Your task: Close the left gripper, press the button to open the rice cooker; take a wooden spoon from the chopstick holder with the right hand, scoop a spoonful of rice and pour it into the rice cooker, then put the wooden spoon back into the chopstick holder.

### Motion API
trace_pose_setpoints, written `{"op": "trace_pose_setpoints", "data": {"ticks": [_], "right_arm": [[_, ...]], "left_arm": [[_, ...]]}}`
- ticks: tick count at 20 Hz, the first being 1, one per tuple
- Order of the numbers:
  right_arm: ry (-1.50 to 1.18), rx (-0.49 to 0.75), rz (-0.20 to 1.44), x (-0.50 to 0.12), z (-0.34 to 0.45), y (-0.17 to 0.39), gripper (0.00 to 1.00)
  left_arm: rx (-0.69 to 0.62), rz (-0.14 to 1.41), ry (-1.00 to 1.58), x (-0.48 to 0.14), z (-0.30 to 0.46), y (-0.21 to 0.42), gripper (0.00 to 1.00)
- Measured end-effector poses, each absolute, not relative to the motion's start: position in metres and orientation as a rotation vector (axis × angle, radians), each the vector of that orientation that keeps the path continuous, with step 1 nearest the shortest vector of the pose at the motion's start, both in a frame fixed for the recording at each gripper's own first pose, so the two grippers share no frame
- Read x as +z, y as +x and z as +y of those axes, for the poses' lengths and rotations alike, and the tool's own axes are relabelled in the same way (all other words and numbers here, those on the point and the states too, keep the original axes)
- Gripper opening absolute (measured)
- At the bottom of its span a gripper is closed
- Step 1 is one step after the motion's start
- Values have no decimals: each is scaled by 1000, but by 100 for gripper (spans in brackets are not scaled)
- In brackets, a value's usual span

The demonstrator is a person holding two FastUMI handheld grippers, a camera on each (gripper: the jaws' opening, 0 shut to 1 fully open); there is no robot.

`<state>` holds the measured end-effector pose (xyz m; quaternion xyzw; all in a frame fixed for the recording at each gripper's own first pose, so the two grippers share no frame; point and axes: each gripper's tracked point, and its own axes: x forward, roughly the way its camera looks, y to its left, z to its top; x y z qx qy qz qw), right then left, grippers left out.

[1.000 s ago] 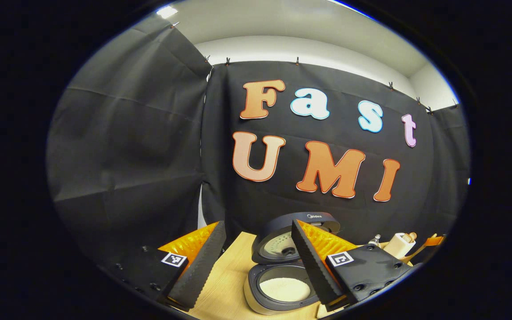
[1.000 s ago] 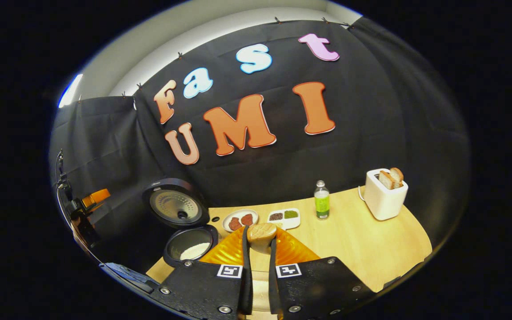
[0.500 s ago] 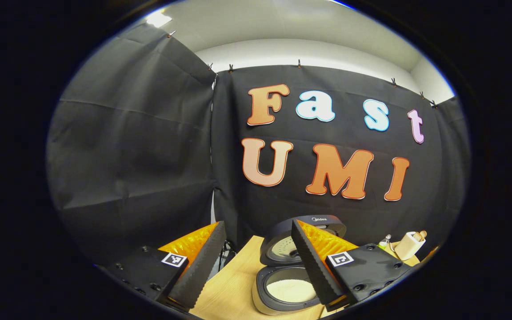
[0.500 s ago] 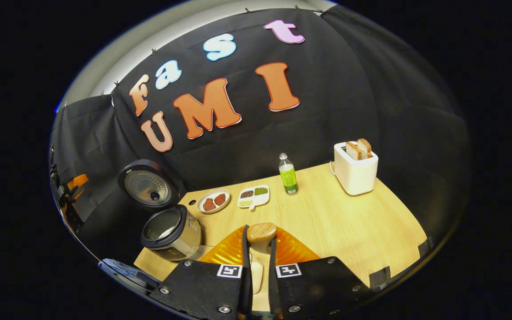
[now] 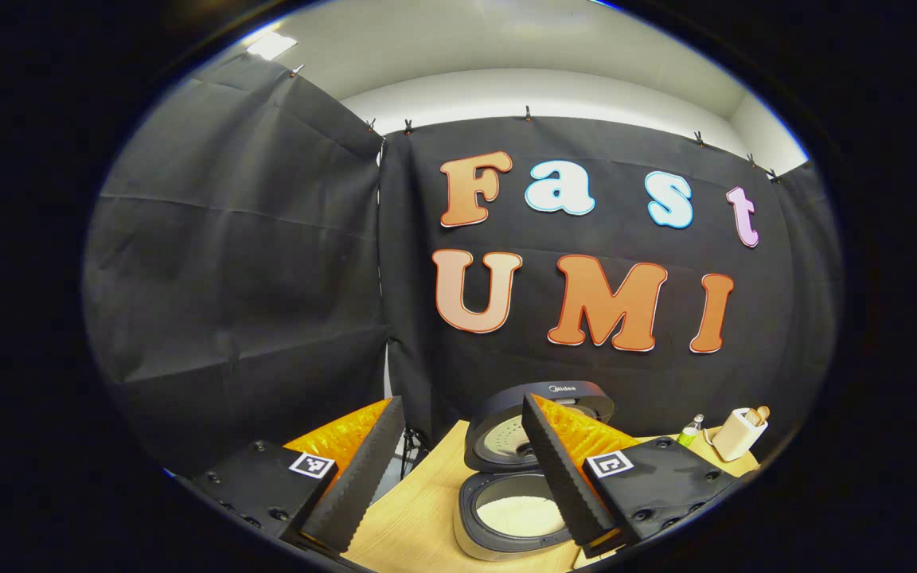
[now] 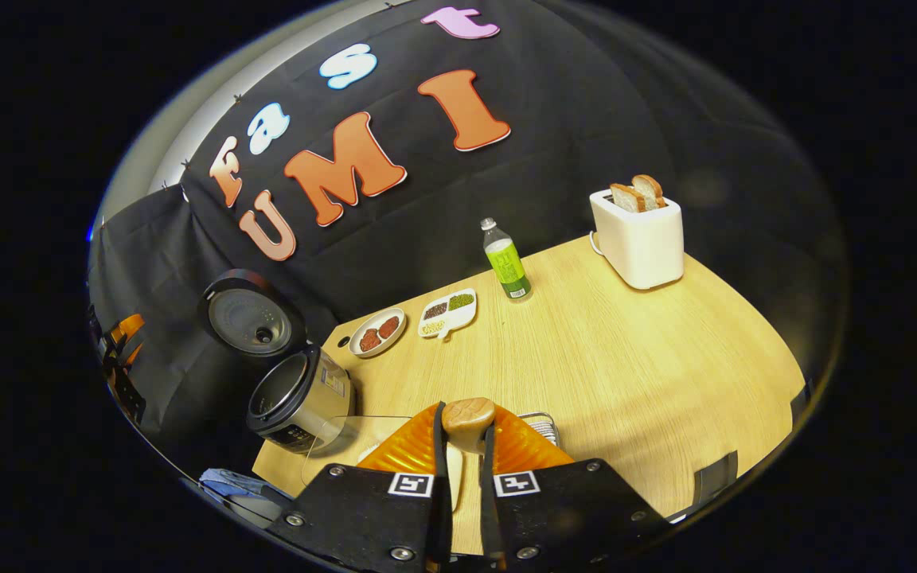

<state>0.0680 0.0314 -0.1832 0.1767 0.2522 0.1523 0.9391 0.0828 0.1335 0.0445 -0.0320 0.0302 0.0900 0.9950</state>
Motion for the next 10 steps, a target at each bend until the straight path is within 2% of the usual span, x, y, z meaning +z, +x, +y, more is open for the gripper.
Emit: {"op": "trace_pose_setpoints", "data": {"ticks": [3,7,8,9,10], "right_arm": [[383,305,519,-188,22,72,15],[368,228,524,-190,-8,80,29],[363,218,528,-187,-13,78,41],[355,205,533,-185,-20,76,44],[333,178,535,-186,-30,77,52]], "left_arm": [[195,65,-52,45,134,78,98],[202,62,-48,46,130,78,99],[198,60,-53,47,127,78,99],[196,60,-54,47,125,78,99],[195,60,-54,47,123,78,99]]}}
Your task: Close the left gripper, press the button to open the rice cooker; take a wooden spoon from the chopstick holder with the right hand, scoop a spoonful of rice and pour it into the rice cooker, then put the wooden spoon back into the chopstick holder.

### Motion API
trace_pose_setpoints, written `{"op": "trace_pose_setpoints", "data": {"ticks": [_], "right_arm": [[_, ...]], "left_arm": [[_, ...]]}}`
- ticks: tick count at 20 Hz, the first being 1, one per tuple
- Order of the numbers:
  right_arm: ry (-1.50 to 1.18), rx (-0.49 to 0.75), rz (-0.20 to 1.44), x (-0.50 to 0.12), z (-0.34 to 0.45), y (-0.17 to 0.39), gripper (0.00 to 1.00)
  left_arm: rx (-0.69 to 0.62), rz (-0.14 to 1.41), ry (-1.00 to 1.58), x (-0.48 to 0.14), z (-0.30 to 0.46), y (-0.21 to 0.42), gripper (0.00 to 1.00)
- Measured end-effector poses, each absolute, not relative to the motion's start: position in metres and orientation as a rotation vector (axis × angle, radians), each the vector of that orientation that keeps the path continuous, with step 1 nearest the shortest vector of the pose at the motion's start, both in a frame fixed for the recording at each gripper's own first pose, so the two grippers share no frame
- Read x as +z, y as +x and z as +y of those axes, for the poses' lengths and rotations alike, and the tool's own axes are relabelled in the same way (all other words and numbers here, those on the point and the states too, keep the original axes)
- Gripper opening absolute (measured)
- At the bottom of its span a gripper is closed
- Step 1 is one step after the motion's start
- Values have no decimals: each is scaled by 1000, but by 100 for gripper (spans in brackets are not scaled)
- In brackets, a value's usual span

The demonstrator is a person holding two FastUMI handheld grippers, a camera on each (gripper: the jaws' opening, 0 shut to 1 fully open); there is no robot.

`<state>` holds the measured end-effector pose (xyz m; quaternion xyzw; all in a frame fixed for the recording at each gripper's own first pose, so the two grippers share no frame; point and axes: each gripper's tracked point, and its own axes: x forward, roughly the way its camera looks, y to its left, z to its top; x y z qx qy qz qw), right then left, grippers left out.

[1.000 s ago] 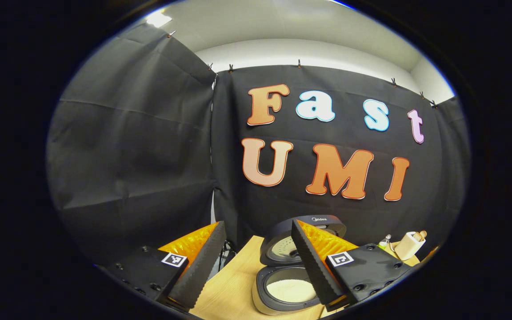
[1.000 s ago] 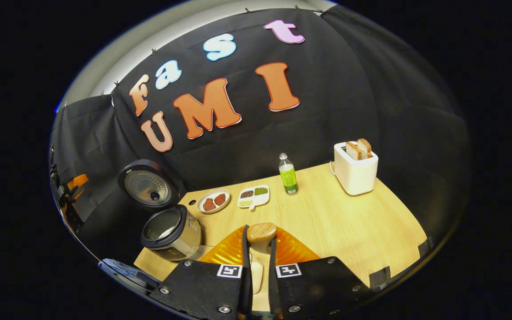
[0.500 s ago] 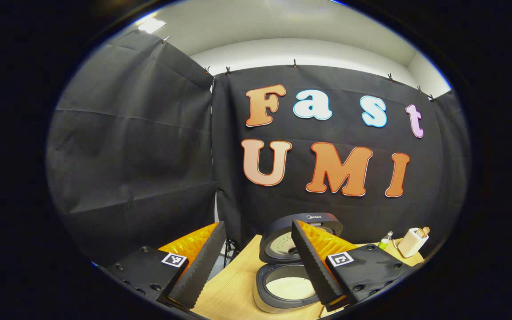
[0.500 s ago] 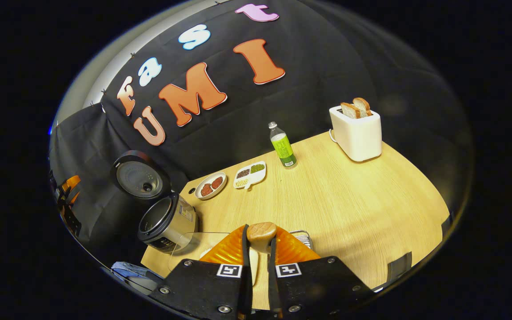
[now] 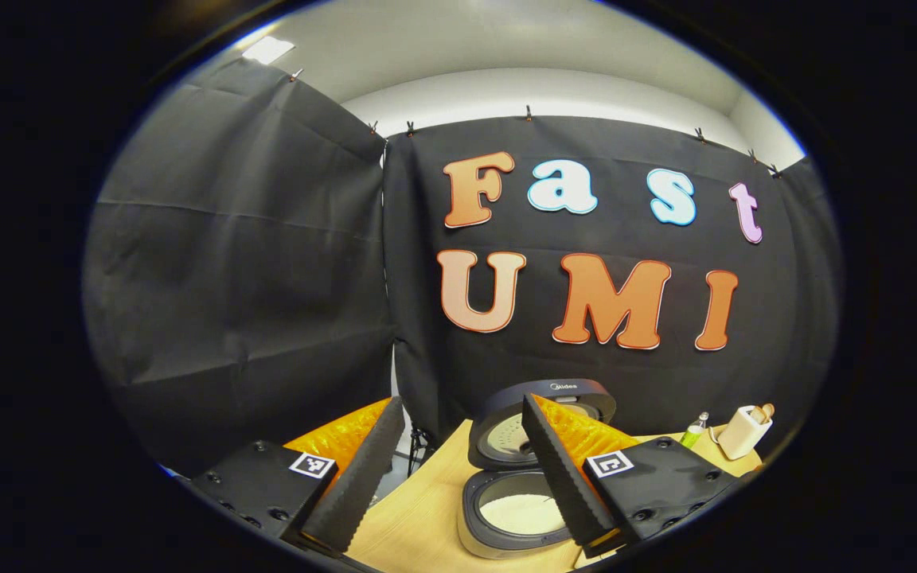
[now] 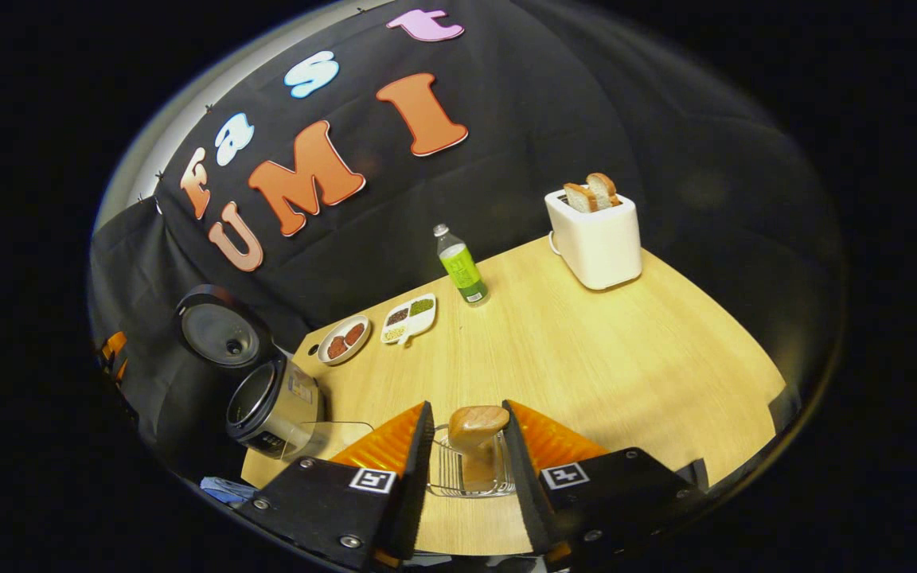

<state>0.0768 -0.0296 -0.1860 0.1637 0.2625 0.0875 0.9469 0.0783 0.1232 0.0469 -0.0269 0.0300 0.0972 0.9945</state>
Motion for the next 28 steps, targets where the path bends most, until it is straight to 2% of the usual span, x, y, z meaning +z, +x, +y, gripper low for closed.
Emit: {"op": "trace_pose_setpoints", "data": {"ticks": [1,2,4,5,12,16,24,28], "right_arm": [[303,147,527,-182,-41,79,58],[271,118,510,-174,-50,81,74],[232,85,467,-151,-61,83,90],[217,72,442,-135,-65,85,93],[93,2,253,-18,-74,85,95],[76,15,164,40,-65,73,95],[10,-22,84,88,-62,49,95],[-10,-24,57,100,-57,41,95]], "left_arm": [[194,59,-54,48,121,79,100],[190,58,-56,47,119,81,100],[183,56,-61,49,113,84,100],[181,56,-62,51,110,85,99],[137,47,-37,59,83,100,97],[107,31,-57,76,62,123,97],[23,43,-78,108,27,209,98],[4,120,-102,92,21,266,99]]}}
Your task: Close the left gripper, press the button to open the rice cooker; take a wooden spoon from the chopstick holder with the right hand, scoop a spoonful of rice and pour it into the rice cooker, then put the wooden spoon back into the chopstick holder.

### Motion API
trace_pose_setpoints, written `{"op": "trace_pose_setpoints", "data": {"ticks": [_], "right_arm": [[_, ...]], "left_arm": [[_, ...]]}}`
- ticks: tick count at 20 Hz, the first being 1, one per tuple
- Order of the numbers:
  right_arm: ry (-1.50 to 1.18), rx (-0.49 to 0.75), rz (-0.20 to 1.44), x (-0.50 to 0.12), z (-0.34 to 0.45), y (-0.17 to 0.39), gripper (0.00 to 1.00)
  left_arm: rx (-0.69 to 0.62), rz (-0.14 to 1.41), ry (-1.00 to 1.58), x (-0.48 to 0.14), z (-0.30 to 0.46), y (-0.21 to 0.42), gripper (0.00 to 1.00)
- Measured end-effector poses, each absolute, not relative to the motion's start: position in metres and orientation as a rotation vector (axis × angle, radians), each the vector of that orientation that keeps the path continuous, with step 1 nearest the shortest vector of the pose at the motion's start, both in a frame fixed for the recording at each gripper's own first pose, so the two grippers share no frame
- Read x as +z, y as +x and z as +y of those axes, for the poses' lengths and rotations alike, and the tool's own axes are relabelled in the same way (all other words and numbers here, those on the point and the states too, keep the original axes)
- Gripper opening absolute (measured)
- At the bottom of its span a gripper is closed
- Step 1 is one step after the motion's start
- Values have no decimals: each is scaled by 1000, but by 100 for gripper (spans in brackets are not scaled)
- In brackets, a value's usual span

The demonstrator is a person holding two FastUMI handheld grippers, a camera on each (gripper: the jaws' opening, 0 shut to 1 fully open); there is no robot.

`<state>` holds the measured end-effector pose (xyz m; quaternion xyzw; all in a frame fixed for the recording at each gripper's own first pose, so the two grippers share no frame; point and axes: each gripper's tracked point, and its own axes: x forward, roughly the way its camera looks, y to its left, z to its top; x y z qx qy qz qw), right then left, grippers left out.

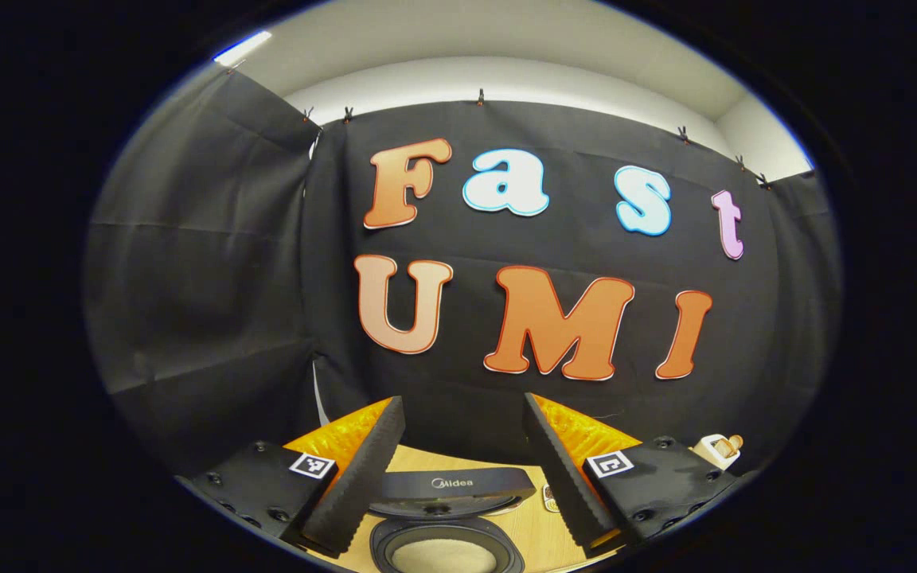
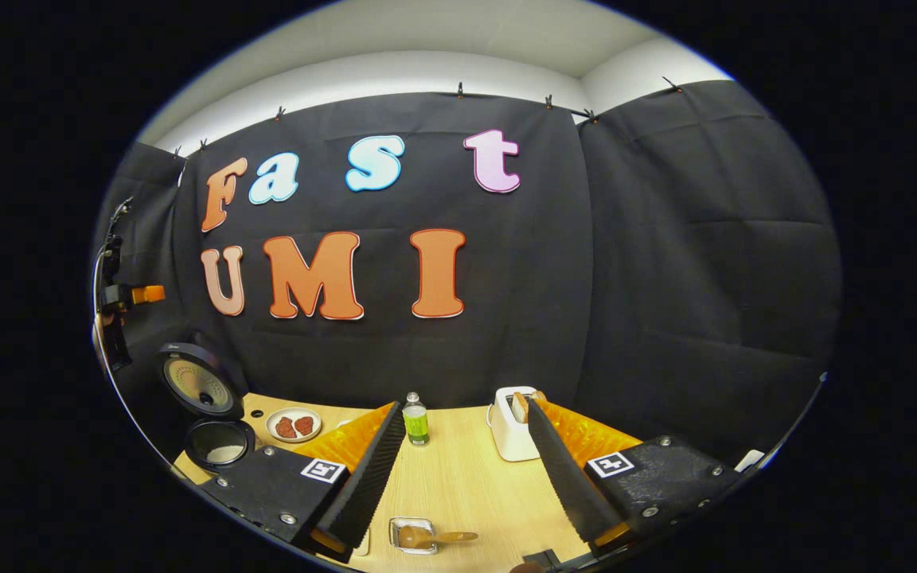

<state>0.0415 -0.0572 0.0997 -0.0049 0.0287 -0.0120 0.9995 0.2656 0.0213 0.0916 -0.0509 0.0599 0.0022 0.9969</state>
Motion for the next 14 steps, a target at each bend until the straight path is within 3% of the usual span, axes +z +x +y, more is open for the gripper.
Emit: {"op": "trace_pose_setpoints", "data": {"ticks": [1,2,3,4,14], "right_arm": [[-11,-25,52,101,-57,41,100],[-12,-28,48,103,-58,41,95],[-15,-31,47,104,-58,41,100],[-15,-33,45,105,-58,40,95],[9,-21,61,98,-51,53,95]], "left_arm": [[-3,150,-107,84,20,276,99],[-6,176,-103,75,19,288,99],[0,208,-94,63,20,297,97],[0,236,-91,53,21,306,97],[15,430,-61,-34,29,331,99]]}}
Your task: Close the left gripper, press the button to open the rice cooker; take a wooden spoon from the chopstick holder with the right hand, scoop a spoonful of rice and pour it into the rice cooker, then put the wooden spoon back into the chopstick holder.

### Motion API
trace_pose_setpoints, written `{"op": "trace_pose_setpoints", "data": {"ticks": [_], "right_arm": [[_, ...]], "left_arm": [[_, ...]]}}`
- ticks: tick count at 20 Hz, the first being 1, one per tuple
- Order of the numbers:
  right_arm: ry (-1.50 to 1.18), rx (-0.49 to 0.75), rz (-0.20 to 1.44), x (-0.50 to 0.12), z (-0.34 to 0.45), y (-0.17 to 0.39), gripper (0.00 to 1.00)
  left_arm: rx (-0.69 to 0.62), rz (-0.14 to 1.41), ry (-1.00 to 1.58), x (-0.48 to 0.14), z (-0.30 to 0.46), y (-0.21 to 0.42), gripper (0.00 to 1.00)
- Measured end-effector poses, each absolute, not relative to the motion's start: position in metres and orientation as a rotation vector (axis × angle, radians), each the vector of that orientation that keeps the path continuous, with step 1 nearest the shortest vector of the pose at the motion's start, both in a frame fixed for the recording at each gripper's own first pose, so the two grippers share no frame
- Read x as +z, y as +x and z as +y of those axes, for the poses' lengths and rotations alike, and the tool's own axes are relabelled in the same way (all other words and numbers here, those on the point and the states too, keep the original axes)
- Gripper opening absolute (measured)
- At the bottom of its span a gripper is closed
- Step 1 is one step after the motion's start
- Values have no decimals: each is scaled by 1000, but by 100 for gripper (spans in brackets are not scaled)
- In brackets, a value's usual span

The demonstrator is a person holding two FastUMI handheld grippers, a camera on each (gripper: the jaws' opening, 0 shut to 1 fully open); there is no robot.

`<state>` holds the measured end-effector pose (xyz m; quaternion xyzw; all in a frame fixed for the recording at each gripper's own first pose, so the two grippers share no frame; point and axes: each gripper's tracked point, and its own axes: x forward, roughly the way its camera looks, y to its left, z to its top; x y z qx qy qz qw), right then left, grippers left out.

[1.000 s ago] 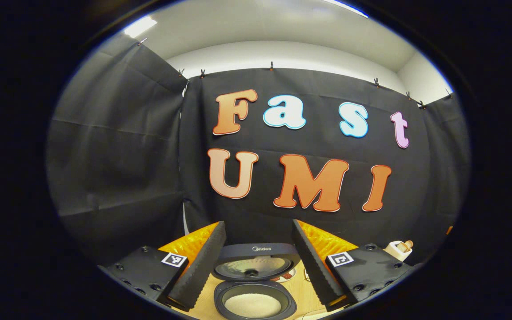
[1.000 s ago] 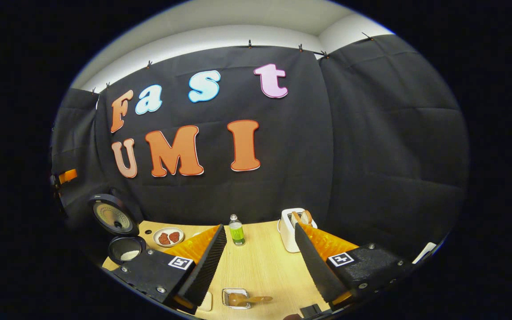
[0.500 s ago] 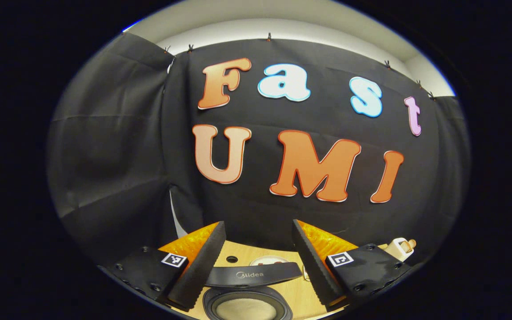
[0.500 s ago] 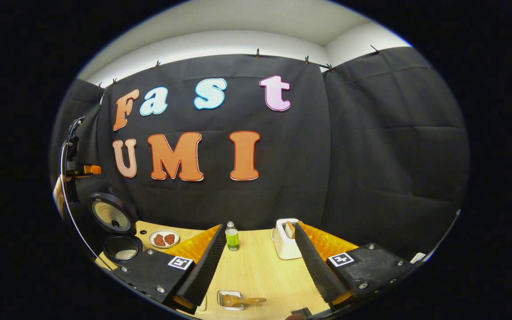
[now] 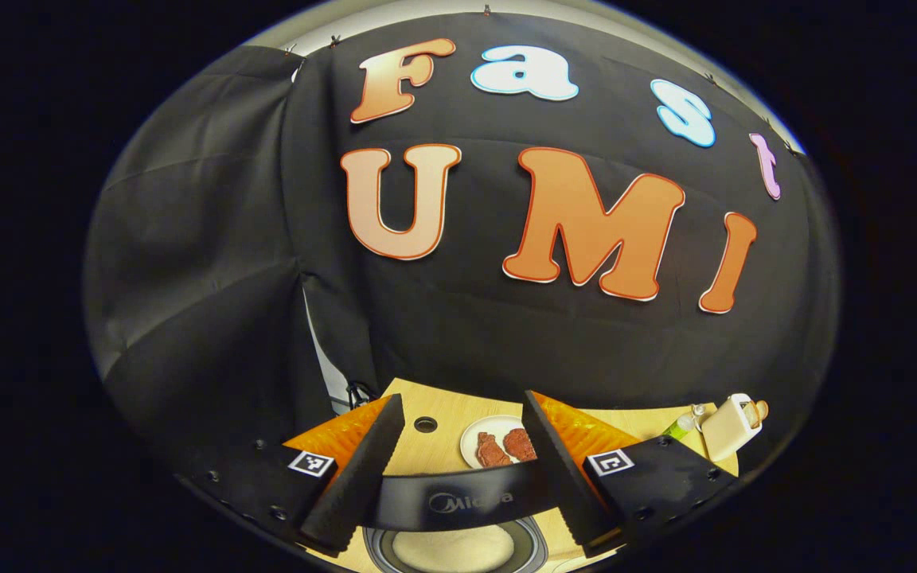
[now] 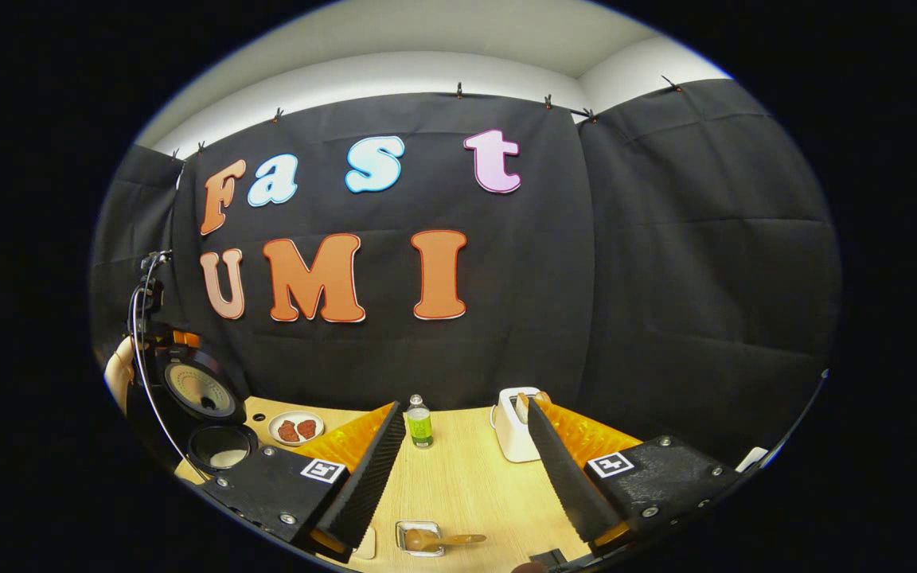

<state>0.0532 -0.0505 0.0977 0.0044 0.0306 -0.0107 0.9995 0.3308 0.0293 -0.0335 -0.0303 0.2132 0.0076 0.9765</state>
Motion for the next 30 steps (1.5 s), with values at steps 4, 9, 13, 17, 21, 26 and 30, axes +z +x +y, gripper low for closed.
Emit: {"op": "trace_pose_setpoints", "data": {"ticks": [4,9,13,17,21,26,30], "right_arm": [[29,0,66,94,-44,58,95],[26,45,61,96,-36,63,95],[22,82,71,91,-29,66,100],[15,112,88,83,-23,68,100],[21,127,109,71,-21,70,100],[37,134,132,63,-22,71,95],[54,125,147,58,-26,70,95]], "left_arm": [[-1,444,-49,-39,22,304,100],[-26,453,-58,-61,8,247,100],[-26,491,-67,-97,-4,195,100],[-35,517,-58,-138,-11,159,98],[-18,492,-30,-166,-13,142,100],[25,530,9,-210,-16,126,95],[37,534,19,-216,-15,119,95]]}}
